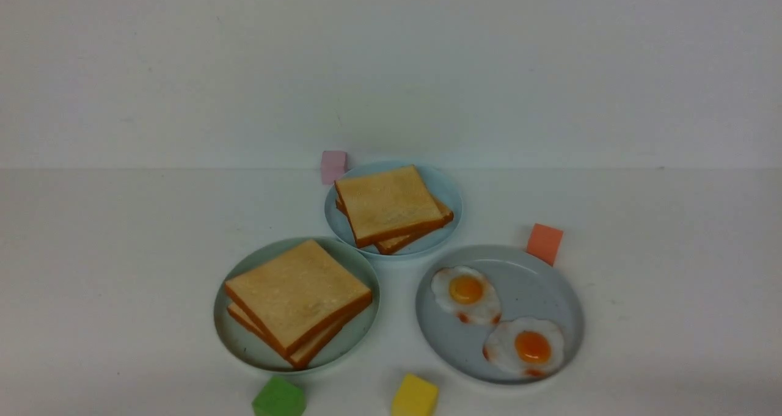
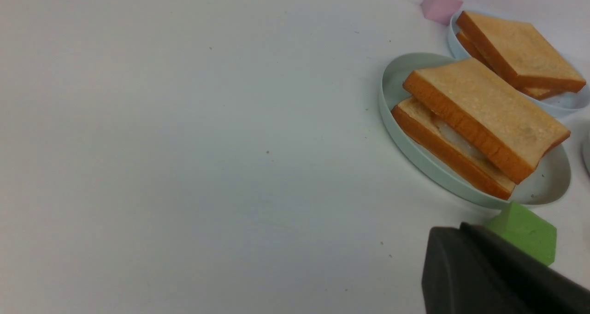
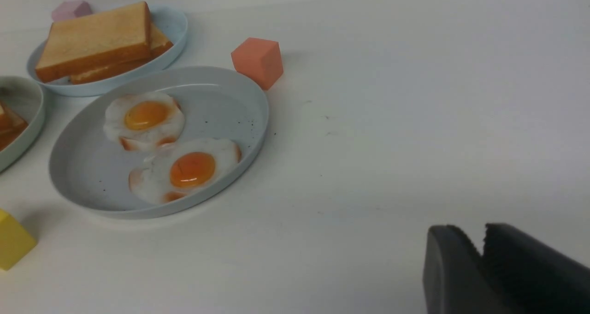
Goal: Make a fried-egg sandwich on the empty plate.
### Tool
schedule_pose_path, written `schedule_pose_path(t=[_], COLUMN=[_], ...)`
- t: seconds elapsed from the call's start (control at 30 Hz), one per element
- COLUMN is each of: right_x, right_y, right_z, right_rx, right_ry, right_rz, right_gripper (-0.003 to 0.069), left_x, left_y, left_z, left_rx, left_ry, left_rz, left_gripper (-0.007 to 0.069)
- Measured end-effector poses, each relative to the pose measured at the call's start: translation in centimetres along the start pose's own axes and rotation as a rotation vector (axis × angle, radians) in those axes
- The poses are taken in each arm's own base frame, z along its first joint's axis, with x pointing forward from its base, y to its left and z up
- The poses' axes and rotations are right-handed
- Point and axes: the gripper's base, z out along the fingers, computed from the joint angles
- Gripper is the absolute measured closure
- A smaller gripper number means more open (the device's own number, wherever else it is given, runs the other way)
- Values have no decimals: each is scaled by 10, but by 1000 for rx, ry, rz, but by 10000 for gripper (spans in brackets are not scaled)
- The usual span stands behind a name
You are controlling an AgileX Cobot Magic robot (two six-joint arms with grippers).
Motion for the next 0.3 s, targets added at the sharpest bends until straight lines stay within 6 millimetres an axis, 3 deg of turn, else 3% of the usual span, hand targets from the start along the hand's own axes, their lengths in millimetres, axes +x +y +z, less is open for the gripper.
schedule_pose_path(t=[0.3], right_x=[0], right_y=[0], right_z=[0], right_rx=[0], right_ry=[0], right_rz=[0], right_gripper=[521], left_x=[0], left_y=[0], left_z=[0], left_rx=[0], left_ry=[0], left_rz=[0], left_gripper=[596])
